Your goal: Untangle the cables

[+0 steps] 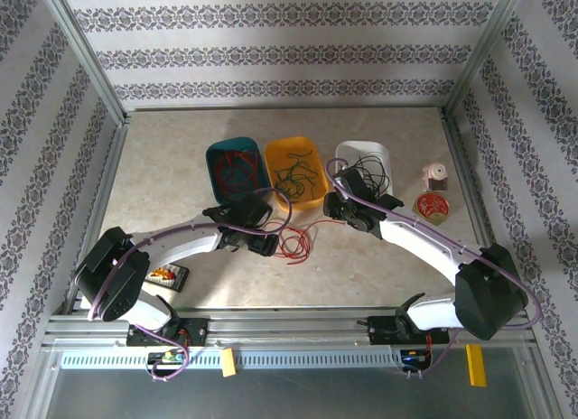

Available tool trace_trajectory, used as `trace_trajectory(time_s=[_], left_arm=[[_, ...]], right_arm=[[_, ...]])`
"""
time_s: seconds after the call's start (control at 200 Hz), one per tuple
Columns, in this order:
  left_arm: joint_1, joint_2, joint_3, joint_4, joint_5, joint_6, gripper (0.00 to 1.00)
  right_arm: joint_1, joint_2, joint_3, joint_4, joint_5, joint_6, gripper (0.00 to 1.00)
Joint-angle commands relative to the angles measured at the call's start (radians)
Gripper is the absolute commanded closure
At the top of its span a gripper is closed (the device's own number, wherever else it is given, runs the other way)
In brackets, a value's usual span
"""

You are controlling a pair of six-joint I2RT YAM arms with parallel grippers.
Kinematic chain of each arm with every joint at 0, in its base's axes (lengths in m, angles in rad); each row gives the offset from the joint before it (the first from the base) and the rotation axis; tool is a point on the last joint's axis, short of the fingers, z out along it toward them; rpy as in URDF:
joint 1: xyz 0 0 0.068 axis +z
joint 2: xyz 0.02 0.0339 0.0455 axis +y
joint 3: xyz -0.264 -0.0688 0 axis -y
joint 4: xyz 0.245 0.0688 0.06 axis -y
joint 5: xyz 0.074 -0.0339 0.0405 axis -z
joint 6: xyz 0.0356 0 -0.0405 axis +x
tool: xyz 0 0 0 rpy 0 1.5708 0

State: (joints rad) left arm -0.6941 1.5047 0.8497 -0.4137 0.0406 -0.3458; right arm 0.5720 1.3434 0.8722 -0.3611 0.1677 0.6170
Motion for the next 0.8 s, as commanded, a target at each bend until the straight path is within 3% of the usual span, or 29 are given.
trace_trajectory(time_s=[0.0, 0.265, 0.405, 0.53, 0.795], left_arm=[[0.057, 0.022, -0.011, 0.06, 0.071, -0.028, 0.17], [0.068, 0.163, 0.076, 0.034, 0.016, 0.064, 0.32], [0.067, 0.194, 0.097, 0.023, -0.064, 0.065, 0.41], [0.06, 0.215, 0.096, 0.019, -0.059, 0.052, 0.52], [0.021, 0.248, 0.079, 0.038, -0.075, 0.033, 1.0]], right_arm=[[0.001, 0.0, 0.008, 0.017, 0.019, 0.022, 0.59], [-0.003, -0.042, -0.001, 0.008, 0.039, 0.0, 0.59], [-0.004, -0.056, -0.005, 0.008, 0.051, -0.002, 0.59], [-0.006, -0.062, -0.01, 0.011, 0.059, 0.0, 0.59], [-0.009, -0.073, -0.016, 0.023, 0.062, 0.004, 0.59]])
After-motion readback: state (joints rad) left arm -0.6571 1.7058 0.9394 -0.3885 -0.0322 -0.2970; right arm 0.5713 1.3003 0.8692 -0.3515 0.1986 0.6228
